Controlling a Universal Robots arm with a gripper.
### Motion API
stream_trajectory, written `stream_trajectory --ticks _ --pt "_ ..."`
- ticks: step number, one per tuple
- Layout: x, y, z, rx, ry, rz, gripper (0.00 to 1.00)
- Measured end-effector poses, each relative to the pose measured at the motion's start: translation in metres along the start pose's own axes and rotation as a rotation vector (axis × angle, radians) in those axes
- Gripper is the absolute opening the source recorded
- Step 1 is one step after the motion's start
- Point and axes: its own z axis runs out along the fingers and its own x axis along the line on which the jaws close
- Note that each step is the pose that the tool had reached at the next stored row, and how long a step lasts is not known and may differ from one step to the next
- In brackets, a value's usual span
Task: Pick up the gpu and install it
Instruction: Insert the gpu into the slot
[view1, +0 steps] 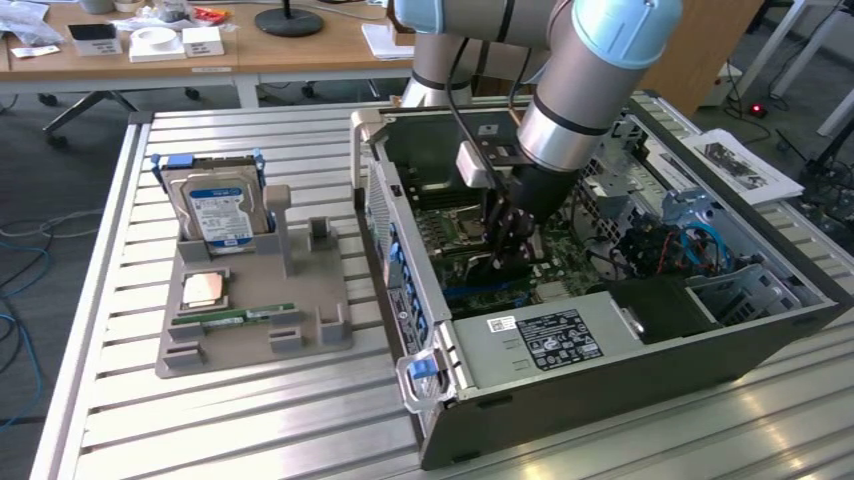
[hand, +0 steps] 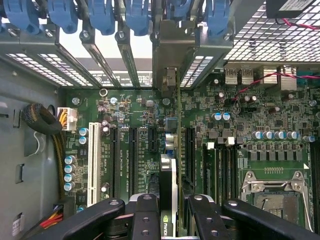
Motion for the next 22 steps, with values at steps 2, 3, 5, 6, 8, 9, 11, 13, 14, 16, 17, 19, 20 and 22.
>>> stream_trajectory --ticks 2,3,5,6,8,9,11,13,14,16,17,19,20,22 --pt "0.0 0.0 0.0002 0.0 -0.0001 0.0 0.27" --pt "0.0 0.0 0.0005 0.0 -0.0003 0.001 0.27" --pt "0.0 -0.0001 0.0009 0.0002 -0.0008 0.005 0.27" --pt "0.0 -0.0001 0.0009 0.0002 -0.0007 0.006 0.27" --pt "0.0 -0.0001 0.001 0.0002 -0.0008 0.006 0.27" --pt "0.0 -0.0002 0.0012 0.0002 -0.0009 0.006 0.27" --pt "0.0 -0.0002 0.0015 0.0003 -0.0009 0.006 0.27" --pt "0.0 -0.0002 0.0016 0.0002 -0.0009 0.006 0.27" --pt "0.0 -0.0002 0.0016 0.0001 -0.0008 0.006 0.27" --pt "0.0 -0.0003 0.0016 0.0002 -0.0009 0.006 0.27" --pt "0.0 -0.0002 0.0016 0.0002 -0.0009 0.006 0.27" --pt "0.0 -0.0002 0.0016 0.0001 -0.0008 0.006 0.27" --pt "0.0 -0.0003 0.0016 0.0002 -0.0009 0.006 0.27" --pt "0.0 -0.0002 0.0016 0.0002 -0.001 0.006 0.27"
